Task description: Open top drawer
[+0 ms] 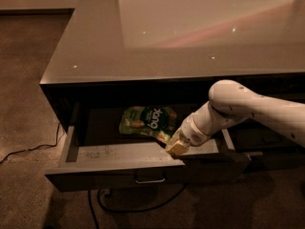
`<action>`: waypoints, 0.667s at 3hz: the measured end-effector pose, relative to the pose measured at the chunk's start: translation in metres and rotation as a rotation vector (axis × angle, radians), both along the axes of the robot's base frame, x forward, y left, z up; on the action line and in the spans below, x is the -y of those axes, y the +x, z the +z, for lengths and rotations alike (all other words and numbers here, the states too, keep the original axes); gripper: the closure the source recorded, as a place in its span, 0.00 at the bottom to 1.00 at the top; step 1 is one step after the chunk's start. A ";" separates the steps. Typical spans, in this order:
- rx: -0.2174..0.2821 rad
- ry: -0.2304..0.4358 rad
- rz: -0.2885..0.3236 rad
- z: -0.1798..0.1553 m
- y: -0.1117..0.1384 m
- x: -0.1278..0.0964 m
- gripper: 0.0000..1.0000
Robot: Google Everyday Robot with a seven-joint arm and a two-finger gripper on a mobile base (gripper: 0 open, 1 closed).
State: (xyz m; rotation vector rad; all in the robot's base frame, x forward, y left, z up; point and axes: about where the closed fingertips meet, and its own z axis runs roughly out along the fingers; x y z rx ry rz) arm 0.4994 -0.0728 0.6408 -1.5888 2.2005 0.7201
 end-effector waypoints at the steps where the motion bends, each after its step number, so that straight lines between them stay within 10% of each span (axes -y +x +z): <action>1: -0.019 0.002 0.015 -0.003 -0.003 -0.002 1.00; 2: -0.068 0.000 0.043 -0.022 -0.011 -0.005 1.00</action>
Offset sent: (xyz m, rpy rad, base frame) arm -0.0326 0.0083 -0.0659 -0.0066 0.1897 0.1103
